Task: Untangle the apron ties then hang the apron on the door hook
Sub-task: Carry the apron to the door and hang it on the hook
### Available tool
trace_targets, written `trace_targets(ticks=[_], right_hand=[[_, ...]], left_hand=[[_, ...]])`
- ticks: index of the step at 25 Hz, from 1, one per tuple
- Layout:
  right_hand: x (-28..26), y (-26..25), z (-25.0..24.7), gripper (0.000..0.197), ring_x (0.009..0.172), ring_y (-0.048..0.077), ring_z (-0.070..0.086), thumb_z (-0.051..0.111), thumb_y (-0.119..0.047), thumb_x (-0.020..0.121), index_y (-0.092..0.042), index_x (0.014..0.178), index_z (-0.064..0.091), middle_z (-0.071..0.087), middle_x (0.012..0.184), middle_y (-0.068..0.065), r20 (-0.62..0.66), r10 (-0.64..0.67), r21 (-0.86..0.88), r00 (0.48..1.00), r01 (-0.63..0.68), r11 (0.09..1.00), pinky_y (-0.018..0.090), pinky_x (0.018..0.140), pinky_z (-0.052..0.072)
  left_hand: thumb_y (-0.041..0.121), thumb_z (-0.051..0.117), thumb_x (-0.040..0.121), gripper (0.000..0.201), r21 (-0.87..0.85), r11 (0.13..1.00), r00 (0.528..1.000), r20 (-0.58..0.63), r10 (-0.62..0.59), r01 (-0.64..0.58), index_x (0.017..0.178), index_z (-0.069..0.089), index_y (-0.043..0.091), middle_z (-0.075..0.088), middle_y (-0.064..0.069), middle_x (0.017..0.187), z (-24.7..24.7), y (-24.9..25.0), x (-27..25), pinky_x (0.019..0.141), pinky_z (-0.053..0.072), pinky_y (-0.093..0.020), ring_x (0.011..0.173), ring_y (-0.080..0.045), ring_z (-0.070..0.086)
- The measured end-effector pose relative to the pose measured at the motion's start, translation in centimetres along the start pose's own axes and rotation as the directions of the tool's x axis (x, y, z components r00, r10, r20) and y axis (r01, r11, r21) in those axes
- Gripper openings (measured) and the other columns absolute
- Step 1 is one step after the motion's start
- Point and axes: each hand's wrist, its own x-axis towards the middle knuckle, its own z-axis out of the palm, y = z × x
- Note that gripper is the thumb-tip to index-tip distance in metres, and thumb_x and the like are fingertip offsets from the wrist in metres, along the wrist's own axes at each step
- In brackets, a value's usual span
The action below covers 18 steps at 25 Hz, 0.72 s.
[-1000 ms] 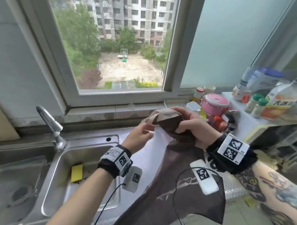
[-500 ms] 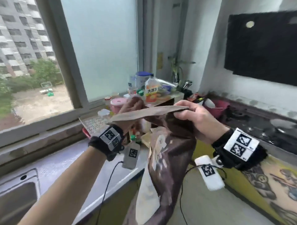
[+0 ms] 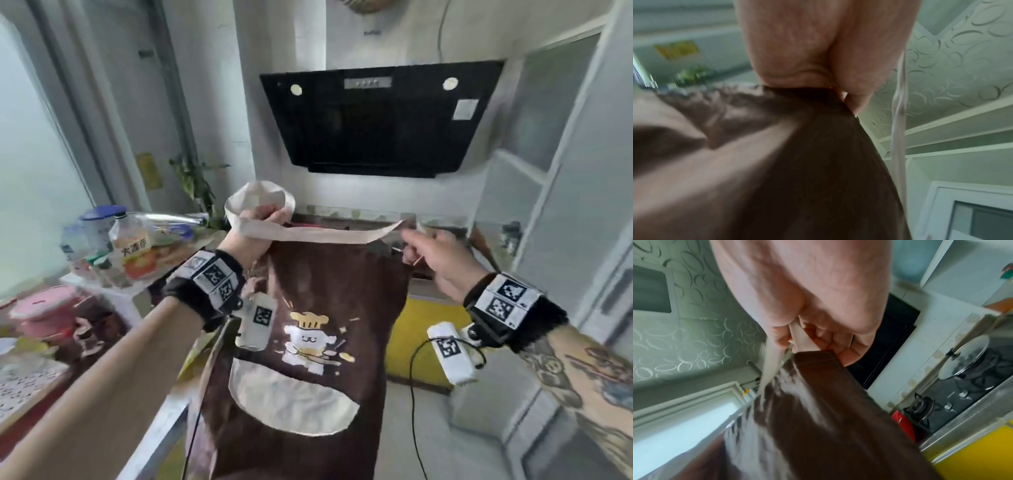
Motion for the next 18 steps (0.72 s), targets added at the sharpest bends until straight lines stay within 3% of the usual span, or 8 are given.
trace_targets(ticks=[1,3,5,9,11,13,16,18], right_hand=[[-0.1,-0.5,-1.9,0.032,0.041,0.012,0.044,0.057,-0.024,0.091,-0.017,0.060,0.049,0.044,0.039,-0.007,-0.021,0.028,0.060,0.999,-0.027,0.998,0.032,0.059,0.038],[-0.7,-1.9,-5.3,0.036,0.040,0.014,0.038,0.053,-0.024,0.093,-0.018,0.060,0.043,0.036,0.040,-0.005,-0.031,0.083,0.168,0.996,-0.077,0.983,0.029,0.051,0.037],[-1.2,-3.8,-8.0,0.036,0.041,0.014,0.032,0.050,-0.022,0.093,-0.019,0.058,0.041,0.030,0.044,-0.004,-0.042,0.083,0.186,0.996,-0.074,0.980,0.028,0.049,0.033],[-1.0,-6.5,-12.4,0.035,0.038,0.011,0.024,0.046,-0.024,0.093,-0.019,0.059,0.041,0.027,0.045,-0.005,-0.102,0.058,0.249,0.993,-0.030,0.968,0.022,0.037,0.023],[-0.7,-8.0,-15.3,0.033,0.037,0.009,0.024,0.045,-0.027,0.094,-0.020,0.061,0.043,0.029,0.044,-0.006,-0.182,0.005,0.308,0.983,0.052,0.950,0.020,0.032,0.023],[-1.0,-9.0,-17.6,0.034,0.035,0.007,0.025,0.046,-0.028,0.092,-0.021,0.059,0.043,0.030,0.042,-0.008,-0.252,0.027,0.365,0.967,0.069,0.929,0.019,0.030,0.023],[-1.7,-9.8,-21.8,0.036,0.032,0.007,0.023,0.050,-0.026,0.089,-0.021,0.054,0.040,0.027,0.038,-0.008,-0.445,0.050,0.369,0.894,0.132,0.920,0.019,0.028,0.019],[-2.7,-10.3,-24.2,0.037,0.030,0.006,0.021,0.050,-0.024,0.088,-0.021,0.052,0.040,0.026,0.035,-0.008,-0.496,0.079,0.335,0.865,0.107,0.936,0.018,0.028,0.016]], left_hand=[[0.026,0.064,0.086,0.023,-0.048,0.999,0.998,0.055,-0.004,0.007,0.083,0.066,0.003,0.060,-0.002,0.071,2.0,0.2,1.0,0.065,0.042,-0.021,0.066,-0.008,0.055],[0.008,0.066,0.082,0.011,-0.126,0.991,0.979,0.188,0.078,-0.055,0.076,0.060,0.002,0.056,0.002,0.065,5.6,0.9,3.0,0.061,0.043,-0.018,0.057,-0.004,0.052],[-0.002,0.057,0.084,0.012,-0.122,0.988,0.939,0.318,0.128,-0.093,0.073,0.058,0.003,0.050,0.000,0.061,9.0,2.2,4.6,0.055,0.042,-0.016,0.049,-0.001,0.048],[0.009,0.055,0.088,0.021,-0.205,0.978,0.856,0.498,0.138,-0.038,0.068,0.062,0.012,0.059,-0.001,0.058,14.4,3.6,8.7,0.052,0.044,-0.023,0.051,-0.010,0.055],[0.011,0.050,0.091,0.024,-0.307,0.951,0.809,0.565,0.163,0.023,0.069,0.060,0.009,0.055,-0.006,0.053,18.3,4.9,11.1,0.054,0.045,-0.028,0.050,-0.016,0.055],[0.014,0.048,0.092,0.026,-0.386,0.918,0.777,0.604,0.178,0.090,0.067,0.057,0.010,0.047,-0.002,0.044,20.8,6.0,11.8,0.050,0.042,-0.027,0.046,-0.020,0.050],[0.020,0.048,0.093,0.022,-0.476,0.863,0.676,0.693,0.249,0.170,0.074,0.056,0.012,0.034,0.004,0.045,26.6,7.7,13.3,0.040,0.028,-0.023,0.041,-0.018,0.035],[0.024,0.049,0.093,0.024,-0.504,0.842,0.602,0.739,0.303,0.195,0.072,0.056,0.015,0.030,0.004,0.049,30.7,9.4,13.4,0.044,0.016,-0.028,0.041,-0.016,0.028]])
